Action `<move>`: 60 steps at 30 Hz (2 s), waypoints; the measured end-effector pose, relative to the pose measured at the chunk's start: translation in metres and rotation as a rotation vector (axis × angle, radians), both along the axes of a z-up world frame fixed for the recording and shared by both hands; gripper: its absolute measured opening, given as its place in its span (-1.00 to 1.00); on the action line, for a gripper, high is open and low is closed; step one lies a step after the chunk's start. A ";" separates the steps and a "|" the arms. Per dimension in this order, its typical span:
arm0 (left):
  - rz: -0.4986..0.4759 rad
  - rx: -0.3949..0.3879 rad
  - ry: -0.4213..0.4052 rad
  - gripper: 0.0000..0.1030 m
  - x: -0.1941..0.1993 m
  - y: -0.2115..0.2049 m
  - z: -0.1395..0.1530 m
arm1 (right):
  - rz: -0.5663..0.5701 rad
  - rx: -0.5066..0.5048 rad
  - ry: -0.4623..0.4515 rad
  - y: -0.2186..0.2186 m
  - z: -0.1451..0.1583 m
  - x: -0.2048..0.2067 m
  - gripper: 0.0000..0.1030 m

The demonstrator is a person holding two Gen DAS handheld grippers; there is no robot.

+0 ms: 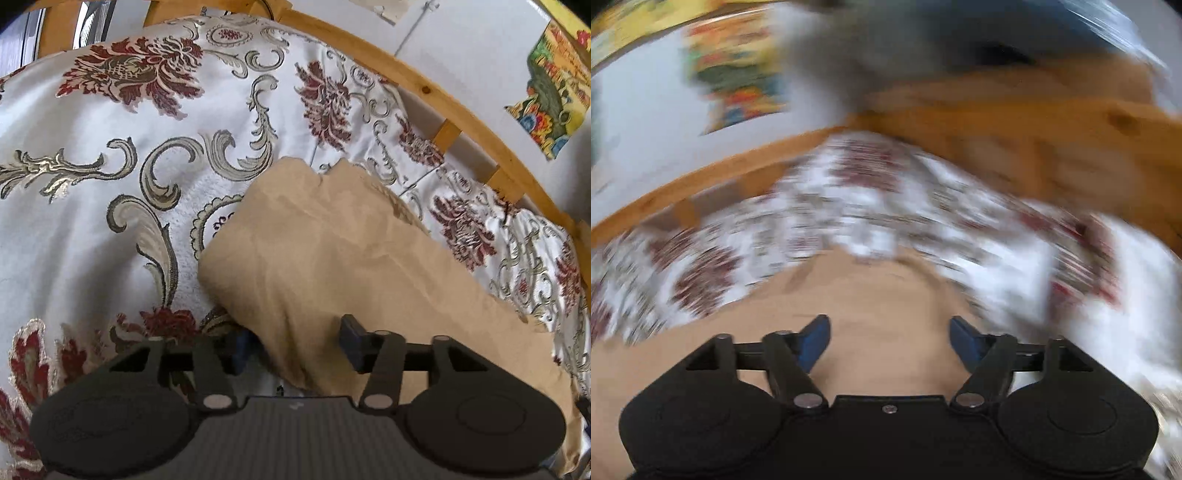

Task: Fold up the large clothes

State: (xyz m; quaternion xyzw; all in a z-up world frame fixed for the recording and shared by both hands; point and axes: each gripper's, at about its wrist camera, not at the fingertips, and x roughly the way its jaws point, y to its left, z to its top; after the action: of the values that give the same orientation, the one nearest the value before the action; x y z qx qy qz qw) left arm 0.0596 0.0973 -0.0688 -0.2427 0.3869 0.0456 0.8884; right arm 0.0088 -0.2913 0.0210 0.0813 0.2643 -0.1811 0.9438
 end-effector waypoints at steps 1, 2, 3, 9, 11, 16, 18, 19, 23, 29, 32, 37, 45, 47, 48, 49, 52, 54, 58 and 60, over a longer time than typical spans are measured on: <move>0.006 0.005 0.006 0.38 0.002 0.001 -0.001 | 0.087 -0.032 0.010 0.011 -0.003 0.013 0.62; 0.011 0.007 0.008 0.42 0.004 0.002 -0.002 | 0.180 -0.058 0.016 0.022 -0.007 0.025 0.70; 0.010 0.008 0.009 0.48 0.005 0.003 -0.003 | 0.268 -0.091 0.014 0.032 -0.010 0.036 0.75; -0.006 0.018 0.002 0.76 0.012 0.006 -0.009 | 0.476 -0.294 0.026 0.073 -0.031 0.087 0.96; -0.005 0.008 -0.006 0.80 0.013 0.007 -0.011 | 0.493 -0.299 0.052 0.079 -0.038 0.101 0.96; 0.000 -0.039 -0.026 0.92 0.007 0.011 -0.013 | 0.529 -0.324 0.108 0.092 -0.055 0.107 0.96; -0.046 -0.116 -0.038 0.92 0.004 0.014 -0.014 | 0.521 -0.297 0.098 0.094 -0.058 0.096 0.96; -0.059 -0.146 -0.047 0.90 0.002 0.012 -0.013 | 0.516 -0.270 0.094 0.094 -0.059 0.091 0.97; -0.059 -0.111 -0.045 0.77 0.007 0.001 -0.011 | 0.475 -0.238 0.062 0.097 -0.067 0.071 0.98; 0.017 -0.015 0.003 -0.57 0.019 -0.003 -0.008 | 0.478 -0.248 0.067 0.099 -0.072 0.071 0.98; -0.009 0.002 -0.026 -0.87 0.016 -0.005 0.002 | 0.477 -0.243 0.067 0.099 -0.072 0.071 0.98; -0.154 0.092 -0.175 -0.97 0.012 -0.033 0.054 | 0.464 -0.187 0.060 0.091 -0.072 0.072 0.98; -0.665 0.356 -0.385 -0.97 0.014 -0.148 0.158 | 0.438 0.078 0.047 0.049 -0.064 0.079 0.98; -0.813 0.444 -0.396 -0.97 0.013 -0.183 0.167 | 0.424 0.157 0.059 0.028 -0.051 0.083 0.82; -0.873 0.467 -0.392 -0.97 0.013 -0.197 0.168 | 0.400 0.206 0.055 0.014 -0.041 0.084 0.69; -0.920 0.484 -0.385 -0.97 0.013 -0.210 0.167 | 0.355 0.261 0.043 -0.003 -0.031 0.083 0.65; -1.007 0.525 -0.361 -0.98 0.010 -0.237 0.154 | 0.201 0.511 0.007 -0.065 -0.007 0.073 0.44; -1.048 0.532 -0.338 -0.98 0.008 -0.250 0.142 | 0.168 0.740 -0.025 -0.100 -0.006 0.063 0.38; -1.102 0.575 -0.321 -0.97 -0.004 -0.265 0.120 | 0.229 1.204 -0.136 -0.140 -0.020 0.050 0.39; -1.104 0.593 -0.305 -0.98 -0.004 -0.269 0.113 | 0.252 1.274 -0.163 -0.144 -0.020 0.052 0.42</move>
State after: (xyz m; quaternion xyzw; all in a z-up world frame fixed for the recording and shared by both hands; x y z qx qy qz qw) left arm 0.0555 -0.1716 0.0444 0.2441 0.2951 -0.3484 0.8555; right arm 0.0603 -0.4358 0.0015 0.6063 0.2550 0.1295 0.7420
